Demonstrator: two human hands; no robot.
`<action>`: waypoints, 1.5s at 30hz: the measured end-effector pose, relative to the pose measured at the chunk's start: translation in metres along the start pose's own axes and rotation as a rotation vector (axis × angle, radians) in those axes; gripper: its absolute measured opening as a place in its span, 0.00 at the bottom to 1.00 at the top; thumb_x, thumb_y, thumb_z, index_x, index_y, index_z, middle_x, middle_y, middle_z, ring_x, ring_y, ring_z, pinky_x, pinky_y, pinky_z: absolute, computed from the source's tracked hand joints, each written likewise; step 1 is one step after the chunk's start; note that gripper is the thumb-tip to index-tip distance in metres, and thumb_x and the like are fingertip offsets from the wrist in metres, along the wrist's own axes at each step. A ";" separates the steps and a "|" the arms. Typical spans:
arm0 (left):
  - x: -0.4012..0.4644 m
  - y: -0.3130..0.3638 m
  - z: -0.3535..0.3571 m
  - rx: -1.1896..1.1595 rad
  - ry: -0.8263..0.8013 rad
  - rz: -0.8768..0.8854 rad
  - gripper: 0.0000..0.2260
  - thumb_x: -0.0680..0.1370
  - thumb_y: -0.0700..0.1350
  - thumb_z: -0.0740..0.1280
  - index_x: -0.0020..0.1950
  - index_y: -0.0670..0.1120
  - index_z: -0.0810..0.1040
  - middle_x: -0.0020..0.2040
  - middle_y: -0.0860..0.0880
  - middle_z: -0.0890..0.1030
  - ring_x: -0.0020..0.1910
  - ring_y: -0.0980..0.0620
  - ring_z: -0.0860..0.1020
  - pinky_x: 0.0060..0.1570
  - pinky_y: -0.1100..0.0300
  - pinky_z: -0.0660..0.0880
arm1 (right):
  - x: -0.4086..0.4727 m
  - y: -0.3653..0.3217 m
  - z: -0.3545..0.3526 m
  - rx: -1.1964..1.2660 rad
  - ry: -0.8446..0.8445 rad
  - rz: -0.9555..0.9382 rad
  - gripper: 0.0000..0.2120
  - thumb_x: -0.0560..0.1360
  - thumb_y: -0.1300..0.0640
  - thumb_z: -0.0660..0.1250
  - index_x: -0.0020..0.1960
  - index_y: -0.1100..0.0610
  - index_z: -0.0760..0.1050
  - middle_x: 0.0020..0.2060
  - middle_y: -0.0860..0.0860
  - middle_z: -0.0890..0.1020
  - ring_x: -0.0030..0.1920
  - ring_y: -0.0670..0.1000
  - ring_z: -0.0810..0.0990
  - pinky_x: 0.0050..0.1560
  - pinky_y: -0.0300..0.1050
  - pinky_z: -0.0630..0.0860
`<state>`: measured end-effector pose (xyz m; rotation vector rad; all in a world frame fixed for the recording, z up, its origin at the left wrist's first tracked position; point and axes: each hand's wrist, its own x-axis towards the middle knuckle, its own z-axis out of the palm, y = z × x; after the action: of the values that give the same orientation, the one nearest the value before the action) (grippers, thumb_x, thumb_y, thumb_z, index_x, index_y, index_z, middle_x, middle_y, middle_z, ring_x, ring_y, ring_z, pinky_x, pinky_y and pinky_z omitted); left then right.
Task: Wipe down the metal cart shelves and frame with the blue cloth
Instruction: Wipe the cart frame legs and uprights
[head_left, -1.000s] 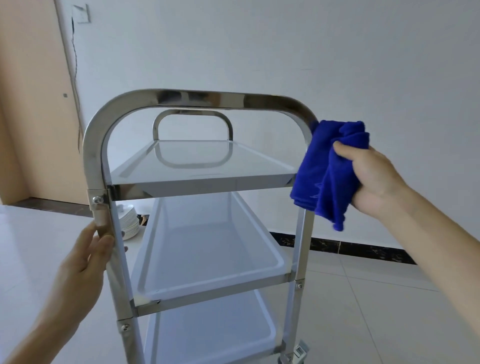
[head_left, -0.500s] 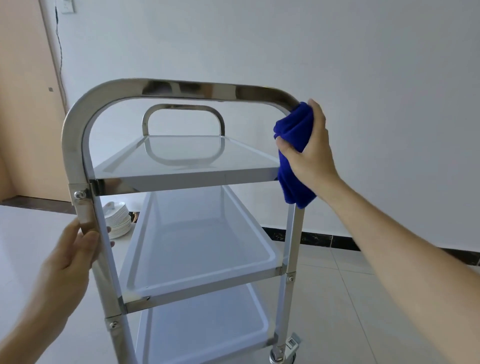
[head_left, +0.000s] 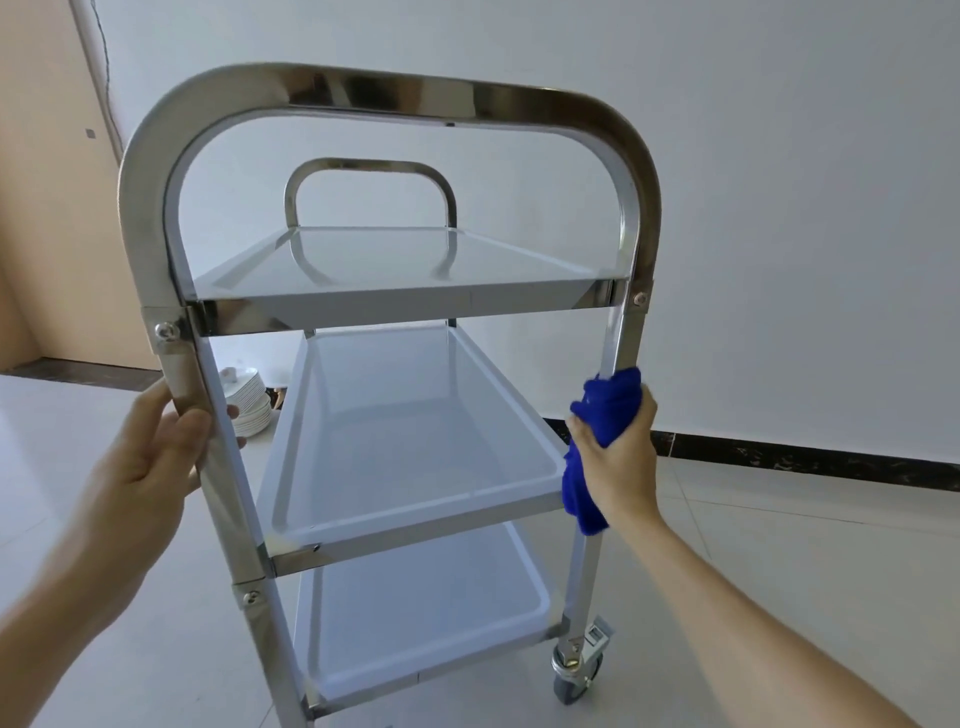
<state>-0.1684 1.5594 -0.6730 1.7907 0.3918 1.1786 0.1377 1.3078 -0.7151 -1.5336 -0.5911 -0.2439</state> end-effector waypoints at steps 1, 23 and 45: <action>-0.001 0.001 0.001 -0.004 -0.001 0.000 0.14 0.79 0.57 0.59 0.64 0.65 0.73 0.54 0.56 0.83 0.58 0.42 0.80 0.54 0.38 0.76 | -0.005 0.006 0.001 -0.003 0.007 0.032 0.31 0.76 0.57 0.73 0.73 0.49 0.60 0.56 0.45 0.80 0.51 0.48 0.82 0.44 0.34 0.77; -0.004 -0.002 0.012 0.078 0.003 -0.032 0.21 0.81 0.57 0.61 0.70 0.48 0.69 0.57 0.57 0.81 0.58 0.43 0.79 0.60 0.39 0.75 | -0.029 0.050 -0.002 -0.082 0.017 0.001 0.33 0.77 0.59 0.72 0.75 0.56 0.59 0.66 0.51 0.75 0.64 0.50 0.76 0.56 0.29 0.74; -0.004 -0.070 0.006 0.230 -0.010 -0.226 0.27 0.71 0.54 0.67 0.67 0.46 0.66 0.49 0.51 0.84 0.45 0.48 0.86 0.48 0.43 0.79 | -0.055 0.111 0.004 0.009 0.022 0.112 0.31 0.74 0.62 0.75 0.70 0.51 0.63 0.51 0.39 0.79 0.42 0.34 0.82 0.39 0.26 0.74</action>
<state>-0.1507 1.5904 -0.7336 1.8886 0.7291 0.9972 0.1465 1.3056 -0.8393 -1.5483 -0.4868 -0.1722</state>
